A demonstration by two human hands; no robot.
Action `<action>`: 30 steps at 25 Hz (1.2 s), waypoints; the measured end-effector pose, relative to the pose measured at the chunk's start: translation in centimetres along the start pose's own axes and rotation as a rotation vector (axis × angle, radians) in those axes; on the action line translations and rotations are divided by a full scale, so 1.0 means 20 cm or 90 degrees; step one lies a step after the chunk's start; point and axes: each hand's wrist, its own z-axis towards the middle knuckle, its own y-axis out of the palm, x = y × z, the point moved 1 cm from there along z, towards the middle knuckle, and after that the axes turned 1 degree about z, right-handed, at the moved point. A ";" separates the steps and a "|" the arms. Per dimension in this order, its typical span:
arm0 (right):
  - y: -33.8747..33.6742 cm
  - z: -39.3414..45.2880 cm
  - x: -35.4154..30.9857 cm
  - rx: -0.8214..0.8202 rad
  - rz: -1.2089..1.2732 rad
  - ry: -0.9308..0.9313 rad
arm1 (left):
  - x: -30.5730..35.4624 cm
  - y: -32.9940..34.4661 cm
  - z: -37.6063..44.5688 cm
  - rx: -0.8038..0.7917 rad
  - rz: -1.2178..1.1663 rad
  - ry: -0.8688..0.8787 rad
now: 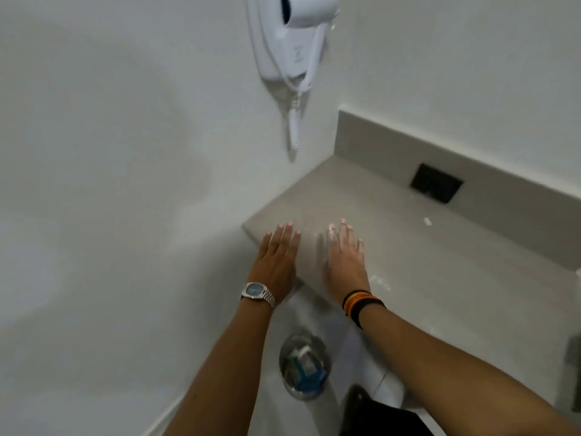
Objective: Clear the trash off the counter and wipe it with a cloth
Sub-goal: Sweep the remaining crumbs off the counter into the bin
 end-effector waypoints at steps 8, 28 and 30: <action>-0.34 0.48 0.91 0.024 -0.013 0.199 | 0.44 0.16 0.87 -0.042 -0.043 0.107; -0.11 0.83 1.43 -0.050 -0.032 0.228 | 1.05 0.66 1.89 -0.228 0.079 0.226; -0.11 0.82 1.42 -0.062 -0.035 0.216 | 1.03 0.63 1.84 -0.227 0.038 0.194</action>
